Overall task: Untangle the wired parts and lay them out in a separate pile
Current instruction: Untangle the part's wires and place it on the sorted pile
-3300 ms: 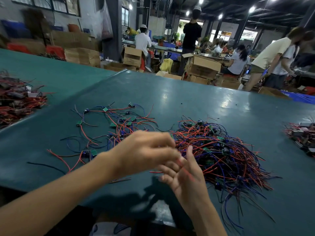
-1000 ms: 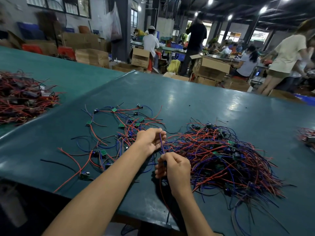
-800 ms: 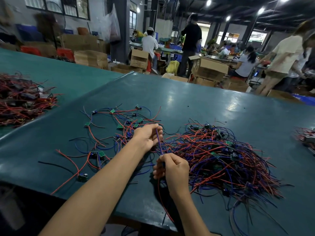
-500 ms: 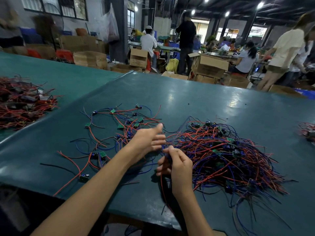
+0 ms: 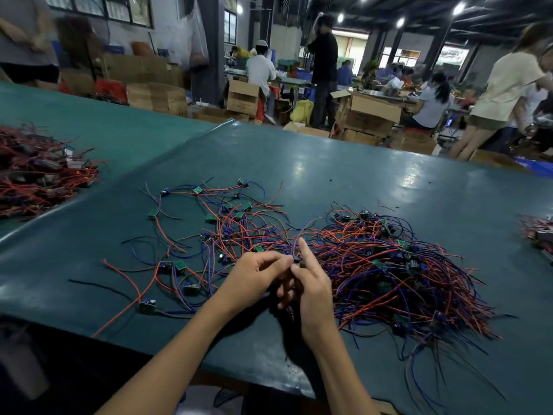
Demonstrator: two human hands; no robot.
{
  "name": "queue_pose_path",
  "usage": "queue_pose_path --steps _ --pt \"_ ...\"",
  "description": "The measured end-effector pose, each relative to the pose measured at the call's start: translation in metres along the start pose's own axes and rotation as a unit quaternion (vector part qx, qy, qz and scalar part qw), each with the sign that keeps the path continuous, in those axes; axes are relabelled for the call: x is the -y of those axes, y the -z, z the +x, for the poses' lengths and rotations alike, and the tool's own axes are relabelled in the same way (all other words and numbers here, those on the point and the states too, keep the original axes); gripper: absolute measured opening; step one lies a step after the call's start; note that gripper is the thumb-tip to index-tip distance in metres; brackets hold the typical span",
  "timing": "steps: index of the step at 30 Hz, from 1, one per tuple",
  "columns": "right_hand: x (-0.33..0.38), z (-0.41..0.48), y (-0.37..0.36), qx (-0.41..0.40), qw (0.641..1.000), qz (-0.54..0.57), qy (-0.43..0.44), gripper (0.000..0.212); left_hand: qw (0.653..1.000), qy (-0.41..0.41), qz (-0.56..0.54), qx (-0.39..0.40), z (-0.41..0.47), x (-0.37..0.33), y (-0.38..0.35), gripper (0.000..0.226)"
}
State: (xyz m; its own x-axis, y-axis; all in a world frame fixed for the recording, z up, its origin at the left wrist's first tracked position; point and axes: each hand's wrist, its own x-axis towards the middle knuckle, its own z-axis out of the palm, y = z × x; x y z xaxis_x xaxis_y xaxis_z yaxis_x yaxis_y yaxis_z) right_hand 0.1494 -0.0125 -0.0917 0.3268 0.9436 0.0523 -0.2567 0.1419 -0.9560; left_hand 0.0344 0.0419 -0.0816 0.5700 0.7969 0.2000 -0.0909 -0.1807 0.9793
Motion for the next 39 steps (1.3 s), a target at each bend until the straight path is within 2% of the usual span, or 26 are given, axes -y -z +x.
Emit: queue_pose_path --steps 4,7,10,14,16,19,22,24,29,32,36,39 --pt "0.000 -0.001 0.000 -0.001 1.000 0.003 0.011 0.073 1.000 0.006 -0.022 -0.011 0.001 0.003 0.004 0.019" --pt "0.003 -0.002 0.000 -0.005 1.000 -0.003 0.018 0.069 0.997 0.024 -0.071 -0.020 0.003 0.006 0.009 0.022" --pt "0.004 -0.004 0.001 -0.009 0.999 -0.017 0.030 0.056 0.989 0.035 -0.146 0.006 0.004 0.007 0.011 0.026" --pt "0.004 -0.006 -0.001 -0.014 0.999 -0.039 0.012 0.028 0.973 0.037 -0.216 -0.077 0.008 0.010 0.013 0.023" --pt "0.005 -0.007 -0.001 -0.007 0.997 -0.076 0.026 0.017 0.974 0.035 -0.200 -0.101 0.010 0.011 0.014 0.026" --pt "0.003 -0.006 0.000 -0.008 0.993 -0.111 0.045 0.019 0.985 0.031 -0.146 -0.088 0.010 0.013 0.016 0.040" --pt "0.001 -0.005 0.000 -0.019 0.993 -0.106 0.051 0.020 0.992 0.040 -0.115 -0.030 0.007 0.016 0.019 0.031" --pt "0.000 -0.005 -0.001 -0.015 0.991 -0.117 0.060 0.021 0.993 0.043 -0.110 -0.024 0.006 0.016 0.019 0.028" --pt "0.002 -0.007 -0.006 0.003 0.980 -0.194 0.047 0.028 0.986 0.055 -0.148 -0.058 0.008 0.010 0.015 0.029" --pt "0.009 -0.017 -0.016 0.045 0.978 -0.202 0.014 0.030 0.972 0.076 -0.187 -0.118 0.009 0.008 0.014 0.031" --pt "0.019 -0.032 -0.017 0.072 0.973 -0.219 -0.017 0.028 0.966 0.072 -0.188 -0.163 0.012 0.007 0.011 0.029" --pt "0.024 -0.041 -0.010 0.073 0.966 -0.246 -0.017 0.028 0.973 0.066 -0.152 -0.161 0.012 0.007 0.010 0.030"
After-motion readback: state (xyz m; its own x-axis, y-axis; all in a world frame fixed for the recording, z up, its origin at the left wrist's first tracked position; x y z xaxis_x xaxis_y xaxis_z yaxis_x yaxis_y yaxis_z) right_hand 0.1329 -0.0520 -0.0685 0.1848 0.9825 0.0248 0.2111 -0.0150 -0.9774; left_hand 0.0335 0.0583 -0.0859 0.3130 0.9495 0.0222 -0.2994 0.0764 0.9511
